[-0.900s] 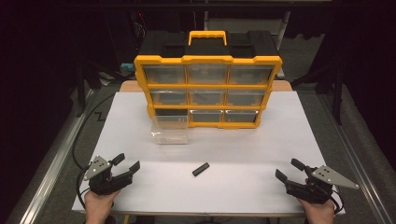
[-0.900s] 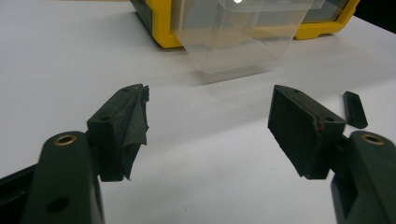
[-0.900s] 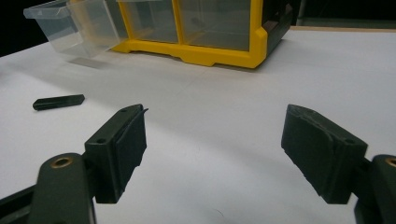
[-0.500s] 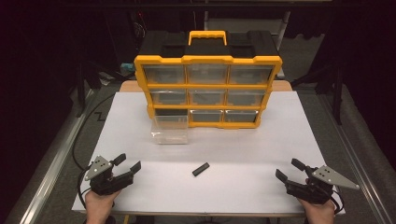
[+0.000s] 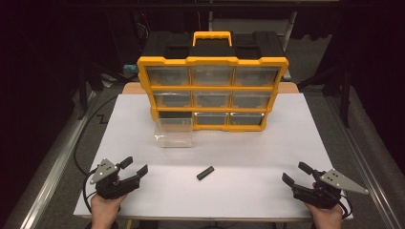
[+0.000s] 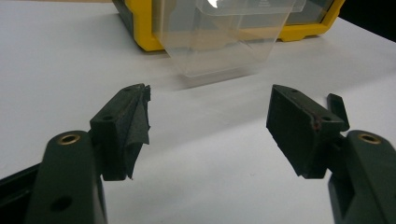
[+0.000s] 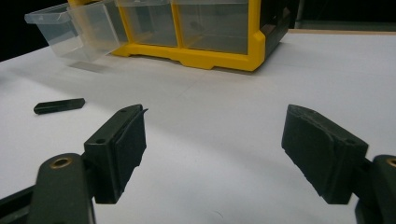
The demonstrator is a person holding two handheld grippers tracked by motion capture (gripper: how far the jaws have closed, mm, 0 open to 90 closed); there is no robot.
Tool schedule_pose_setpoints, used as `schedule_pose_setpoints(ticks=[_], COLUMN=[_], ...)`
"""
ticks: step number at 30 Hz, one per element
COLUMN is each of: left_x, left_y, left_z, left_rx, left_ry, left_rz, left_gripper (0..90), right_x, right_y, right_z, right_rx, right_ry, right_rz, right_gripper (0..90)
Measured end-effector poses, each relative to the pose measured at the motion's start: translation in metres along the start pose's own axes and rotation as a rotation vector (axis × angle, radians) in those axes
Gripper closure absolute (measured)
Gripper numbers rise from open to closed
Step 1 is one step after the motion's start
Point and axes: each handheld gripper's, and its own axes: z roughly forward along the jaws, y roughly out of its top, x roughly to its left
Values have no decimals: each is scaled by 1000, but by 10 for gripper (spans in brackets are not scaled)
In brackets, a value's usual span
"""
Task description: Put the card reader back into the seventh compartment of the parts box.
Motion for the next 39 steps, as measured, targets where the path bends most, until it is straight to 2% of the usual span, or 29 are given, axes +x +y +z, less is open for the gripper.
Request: schedule_pose_setpoints(ticks=[23,39], left_x=[-8,-20], left_y=[5,9], left_z=[10,24], left_rx=[7,9], left_ry=[-31,-73], left_rz=[11,26], left_gripper=[308,309], right_x=[1,2], right_y=[0,0], right_z=[1,1], right_rx=[-6,-2], right_ry=[6,3], right_rz=[-5,-12], right_gripper=[221,221])
